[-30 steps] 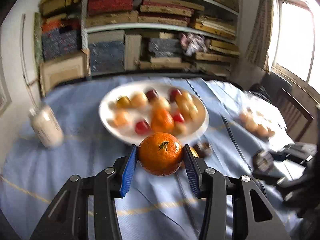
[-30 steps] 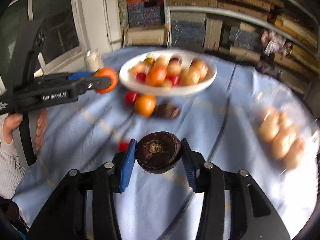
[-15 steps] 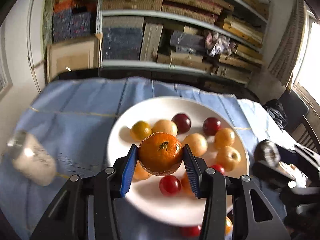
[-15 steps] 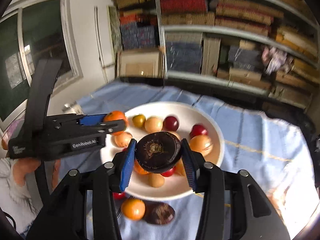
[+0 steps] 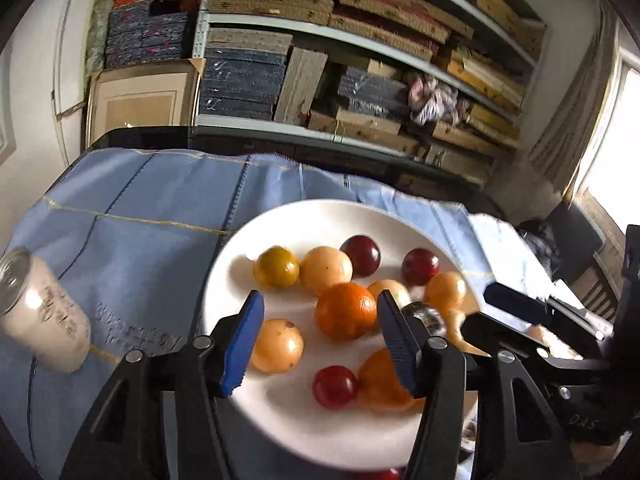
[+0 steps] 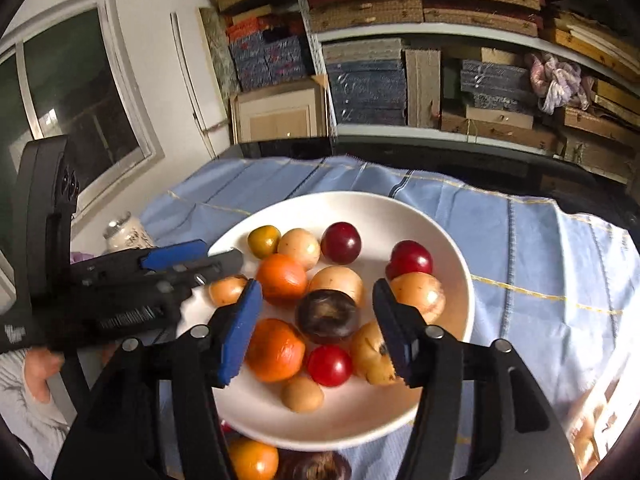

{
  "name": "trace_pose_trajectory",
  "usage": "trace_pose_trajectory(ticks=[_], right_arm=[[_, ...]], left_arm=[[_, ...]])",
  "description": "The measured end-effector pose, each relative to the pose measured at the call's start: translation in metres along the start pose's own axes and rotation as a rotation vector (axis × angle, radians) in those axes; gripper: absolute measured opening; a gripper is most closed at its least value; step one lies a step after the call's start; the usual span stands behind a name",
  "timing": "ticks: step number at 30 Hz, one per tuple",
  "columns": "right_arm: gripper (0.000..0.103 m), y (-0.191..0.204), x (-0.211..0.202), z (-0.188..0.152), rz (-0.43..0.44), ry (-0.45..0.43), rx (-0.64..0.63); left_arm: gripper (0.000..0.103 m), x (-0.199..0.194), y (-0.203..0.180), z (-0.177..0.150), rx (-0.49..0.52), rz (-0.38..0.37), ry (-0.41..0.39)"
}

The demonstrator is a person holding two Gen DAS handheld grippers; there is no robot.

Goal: Organize fruits
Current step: 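Carry both fruits over the white plate and open both tools, then withdraw both open tools from the plate toward the remaining fruit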

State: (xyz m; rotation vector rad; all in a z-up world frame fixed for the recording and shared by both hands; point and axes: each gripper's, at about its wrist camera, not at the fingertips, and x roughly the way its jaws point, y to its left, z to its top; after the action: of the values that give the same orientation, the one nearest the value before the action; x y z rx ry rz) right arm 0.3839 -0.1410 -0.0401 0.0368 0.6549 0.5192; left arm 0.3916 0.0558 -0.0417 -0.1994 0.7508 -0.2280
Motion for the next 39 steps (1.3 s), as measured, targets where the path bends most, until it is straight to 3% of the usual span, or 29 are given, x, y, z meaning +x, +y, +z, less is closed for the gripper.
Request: trace_pose_trajectory(ticks=[4, 7, 12, 19, 24, 31, 39], right_arm=[[0.067, -0.004, -0.049, -0.014, 0.028, -0.071, 0.05], [0.073, -0.005, -0.084, -0.035, 0.05, -0.106, 0.081], [0.081, -0.005, -0.115, -0.083, 0.046, -0.116, 0.122], [0.081, 0.001, -0.111, -0.133, 0.015, -0.043, 0.11], [0.081, 0.039, -0.105, -0.143, 0.009, 0.012, -0.076], [0.081, 0.084, -0.09, -0.166, -0.014, 0.106, -0.264], [0.074, 0.079, -0.079, -0.17, 0.025, 0.151, -0.226]], left_arm=[[0.061, -0.034, 0.001, -0.007, 0.007, 0.019, -0.026], [0.068, -0.061, 0.0, -0.024, 0.023, 0.056, -0.048], [0.078, -0.085, 0.002, -0.073, -0.013, 0.072, -0.035], [0.084, -0.079, 0.001, -0.122, -0.034, 0.1, -0.04], [0.09, -0.082, 0.018, -0.122, -0.1, 0.08, -0.061], [0.09, -0.072, 0.028, -0.124, -0.143, 0.044, -0.008], [0.091, -0.072, 0.011, -0.127, -0.05, 0.079, -0.019]])
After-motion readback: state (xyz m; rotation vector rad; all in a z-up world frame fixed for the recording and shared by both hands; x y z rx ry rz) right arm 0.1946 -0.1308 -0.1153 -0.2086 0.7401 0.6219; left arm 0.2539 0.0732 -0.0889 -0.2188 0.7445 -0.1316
